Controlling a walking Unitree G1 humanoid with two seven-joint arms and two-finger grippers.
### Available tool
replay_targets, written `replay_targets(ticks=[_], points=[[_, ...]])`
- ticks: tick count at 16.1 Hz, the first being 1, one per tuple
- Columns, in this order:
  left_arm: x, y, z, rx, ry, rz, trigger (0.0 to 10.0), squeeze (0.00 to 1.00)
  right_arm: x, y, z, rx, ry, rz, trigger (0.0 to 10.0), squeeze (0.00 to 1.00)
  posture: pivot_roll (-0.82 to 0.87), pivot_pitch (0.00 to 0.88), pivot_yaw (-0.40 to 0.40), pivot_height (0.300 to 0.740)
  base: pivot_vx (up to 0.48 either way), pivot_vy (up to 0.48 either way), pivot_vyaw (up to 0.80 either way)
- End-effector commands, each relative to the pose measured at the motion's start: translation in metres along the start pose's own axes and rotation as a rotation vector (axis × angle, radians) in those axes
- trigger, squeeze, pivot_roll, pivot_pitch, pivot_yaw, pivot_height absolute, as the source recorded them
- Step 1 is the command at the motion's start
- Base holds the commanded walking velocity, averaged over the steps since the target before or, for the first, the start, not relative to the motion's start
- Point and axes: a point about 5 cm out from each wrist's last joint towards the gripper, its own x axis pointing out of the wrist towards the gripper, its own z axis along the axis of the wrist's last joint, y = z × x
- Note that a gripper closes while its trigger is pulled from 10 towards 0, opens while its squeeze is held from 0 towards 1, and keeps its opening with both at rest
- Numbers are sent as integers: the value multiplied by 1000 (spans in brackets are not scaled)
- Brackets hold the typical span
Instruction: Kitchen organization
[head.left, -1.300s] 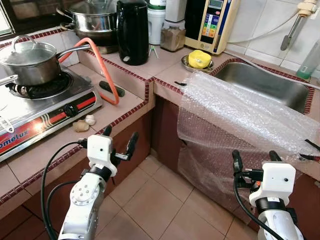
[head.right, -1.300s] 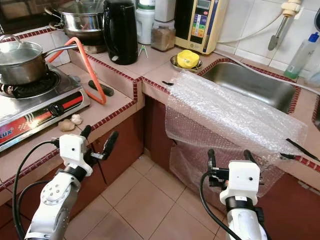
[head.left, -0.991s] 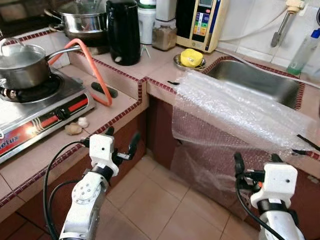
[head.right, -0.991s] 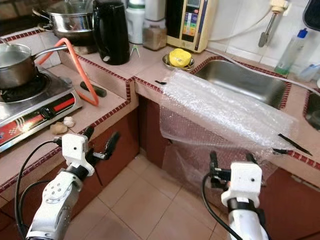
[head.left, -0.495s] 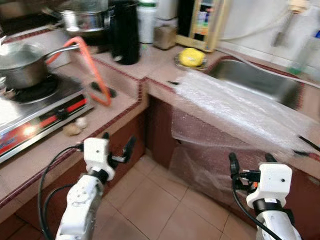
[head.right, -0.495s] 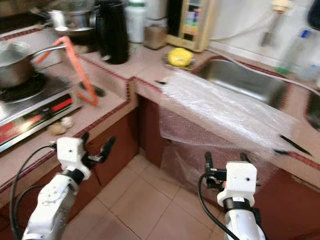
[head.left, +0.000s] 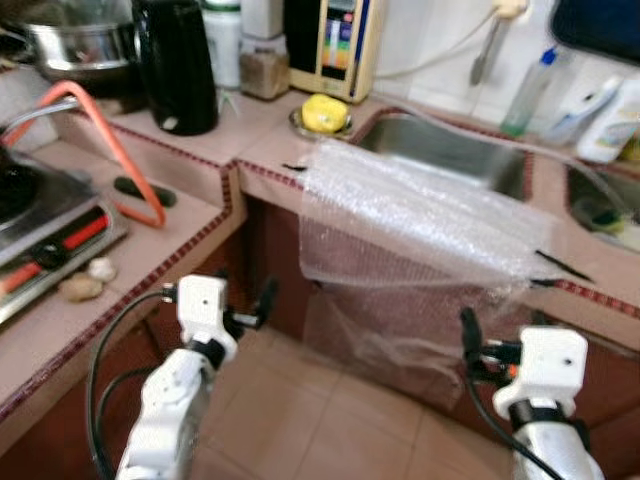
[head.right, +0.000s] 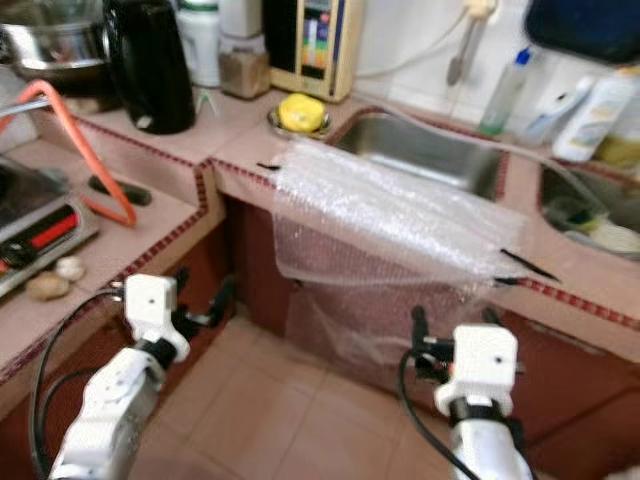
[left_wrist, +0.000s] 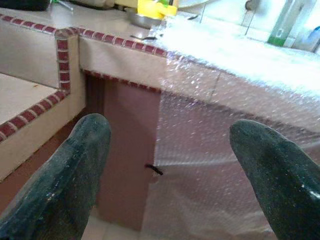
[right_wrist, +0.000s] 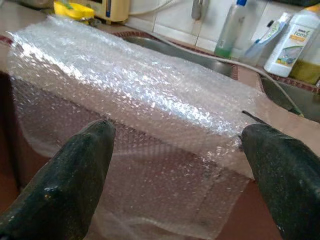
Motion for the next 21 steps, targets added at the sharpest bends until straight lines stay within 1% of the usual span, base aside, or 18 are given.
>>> replay_targets(ticks=[1, 2, 4, 5, 7, 10, 12, 14, 15, 16, 17, 18, 19, 21], points=[[2, -5, 2, 2, -2, -29, 10000, 0, 0, -4, 2, -11, -4, -1, 10000, 0, 49, 0, -39, 740, 0, 0, -800], [4, -5, 2, 1, 1, -28, 10000, 0, 2, -3, 1, -6, -2, -3, 10000, 0, 49, 0, -36, 740, 0, 0, -800], [2, -4, 1, -7, 9, -22, 10000, 0, 1, -3, 0, 10, 3, -9, 10000, 0, 52, 0, -39, 740, 0, 0, -800], [2, -4, 1, 0, 12, -32, 10000, 0, 2, -2, 0, -3, -4, 4, 10000, 0, 51, 0, -34, 740, 0, 0, -800], [3, -4, 4, 5, 5, -41, 10000, 0, 3, 0, 4, 2, -20, 9, 10000, 0, 56, 0, -31, 740, 0, 0, -634], [0, -5, 3, 26, 4, -65, 10000, 0, 3, 4, 2, 8, -19, 26, 10000, 0, 62, 0, -28, 740, 0, 0, 0], [1, -2, 4, 25, 7, -57, 10000, 0, 5, 6, 3, 10, -26, 27, 10000, 0, 64, 0, -25, 740, 0, 0, 0], [-1, -1, 8, 31, -6, -48, 10000, 0, 2, 6, 7, 16, -42, 31, 10000, 0, 68, 0, -24, 740, 0, 0, 0], [-2, -3, 6, 47, -5, -60, 10000, 0, 2, 7, 6, 16, -40, 34, 10000, 0, 69, 0, -24, 740, 0, 0, 0], [-1, -11, 10, 65, -36, -114, 10000, 0, 7, 9, 9, 13, -57, 44, 10000, 0, 68, 0, -21, 740, 0, 0, 0], [-1, -15, 14, 101, -48, -141, 10000, 0, 9, 9, 13, 6, -73, 44, 10000, 0, 67, 0, -21, 740, 0, 0, 0], [-1, -14, 11, 75, -44, -129, 10000, 0, 8, 8, 7, 11, -50, 34, 10000, 0, 66, 0, -24, 740, 0, 0, 0], [1, -14, 12, 51, -48, -127, 10000, 0, 8, 10, 6, -7, -52, 50, 10000, 0, 67, 0, -27, 740, 0, 0, -800], [3, -15, 16, 45, -69, -129, 10000, 0, 9, 11, 9, 6, -62, 64, 10000, 0, 68, 0, -29, 740, 0, 0, -800]])
